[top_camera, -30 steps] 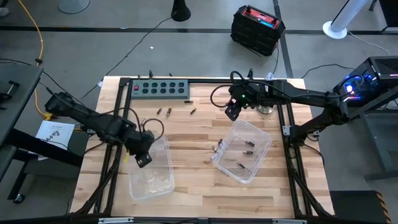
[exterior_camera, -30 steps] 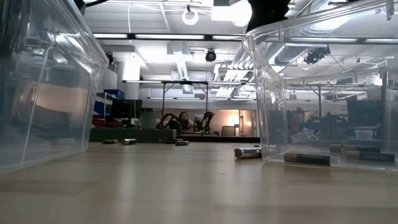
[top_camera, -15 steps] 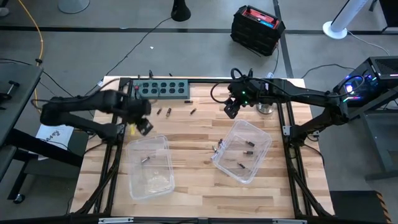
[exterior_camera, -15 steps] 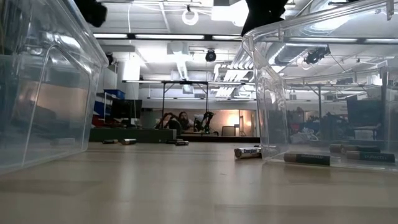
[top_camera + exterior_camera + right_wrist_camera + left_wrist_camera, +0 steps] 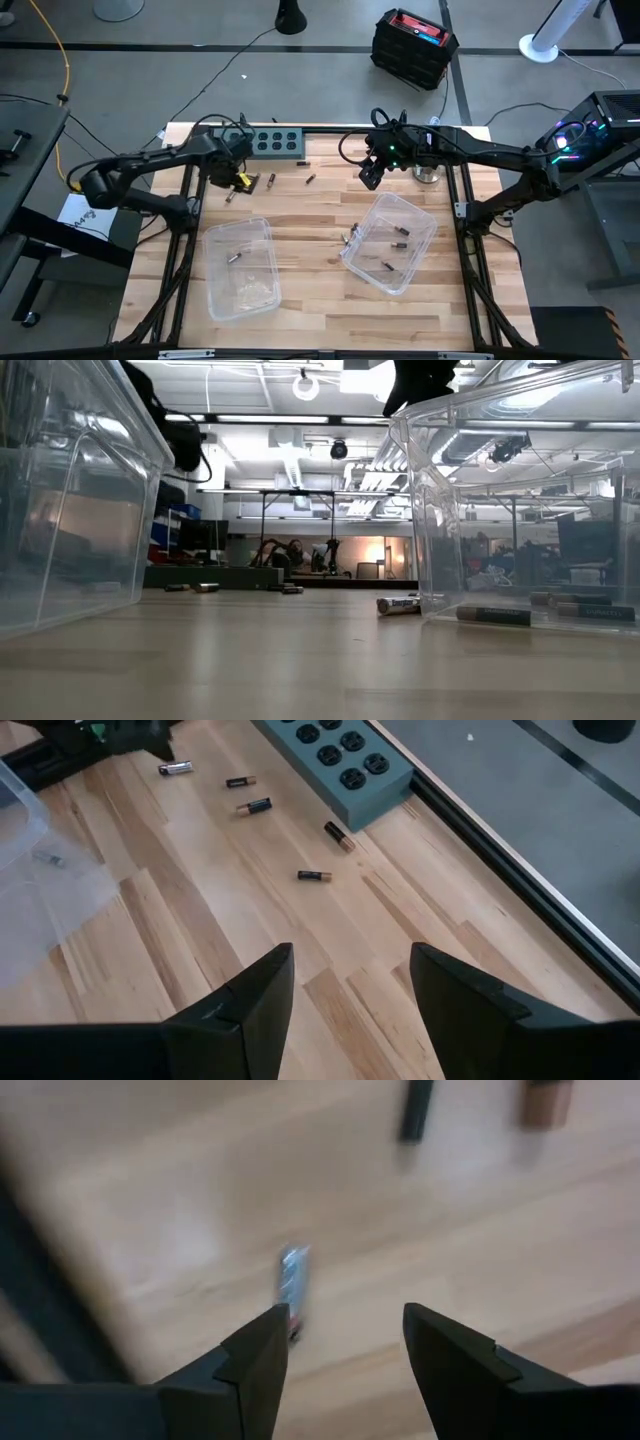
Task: Sort batteries
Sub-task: Put the silver battery into the left transparent bin
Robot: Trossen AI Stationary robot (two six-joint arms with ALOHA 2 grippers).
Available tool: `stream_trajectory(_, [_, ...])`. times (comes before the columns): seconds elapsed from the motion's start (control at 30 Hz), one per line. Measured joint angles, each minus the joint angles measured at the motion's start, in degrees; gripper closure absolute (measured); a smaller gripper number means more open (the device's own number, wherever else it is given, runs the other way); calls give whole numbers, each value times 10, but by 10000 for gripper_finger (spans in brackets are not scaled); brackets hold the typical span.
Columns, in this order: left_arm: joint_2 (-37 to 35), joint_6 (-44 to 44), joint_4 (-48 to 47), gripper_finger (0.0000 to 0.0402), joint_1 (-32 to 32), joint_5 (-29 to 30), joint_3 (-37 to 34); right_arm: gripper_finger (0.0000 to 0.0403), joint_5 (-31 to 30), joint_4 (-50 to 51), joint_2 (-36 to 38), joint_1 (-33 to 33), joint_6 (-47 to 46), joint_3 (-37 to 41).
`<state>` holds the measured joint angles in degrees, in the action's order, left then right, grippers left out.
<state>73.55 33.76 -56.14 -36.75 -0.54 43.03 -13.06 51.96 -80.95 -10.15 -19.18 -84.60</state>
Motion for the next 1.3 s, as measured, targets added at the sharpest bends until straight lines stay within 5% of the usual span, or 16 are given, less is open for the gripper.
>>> stream_trajectory(0.5, [81, -33, 96, 217, 5, 36, -93, 207, -4, 0, 0, 0, 2, 0])
stream_trajectory(0.6, [89, -62, 104, 255, 4, 20, -94, 207, -4, 0, 0, 0, 2, 0])
stream_trajectory(0.7, [84, -77, 103, 337, 5, 14, -88, 207, -11, 0, 0, 0, 0, 0])
stream_trajectory(0.77, [72, -85, 99, 371, 5, 15, -79, 207, -17, 0, 0, 0, 0, 0])
stream_trajectory(1.03, [-12, -111, 39, 370, 12, 17, 17, 207, -22, -8, 0, 0, -1, 0])
stream_trajectory(1.3, [-199, -188, 26, 370, 130, -120, 74, 207, -22, -8, 0, 0, -14, 0])
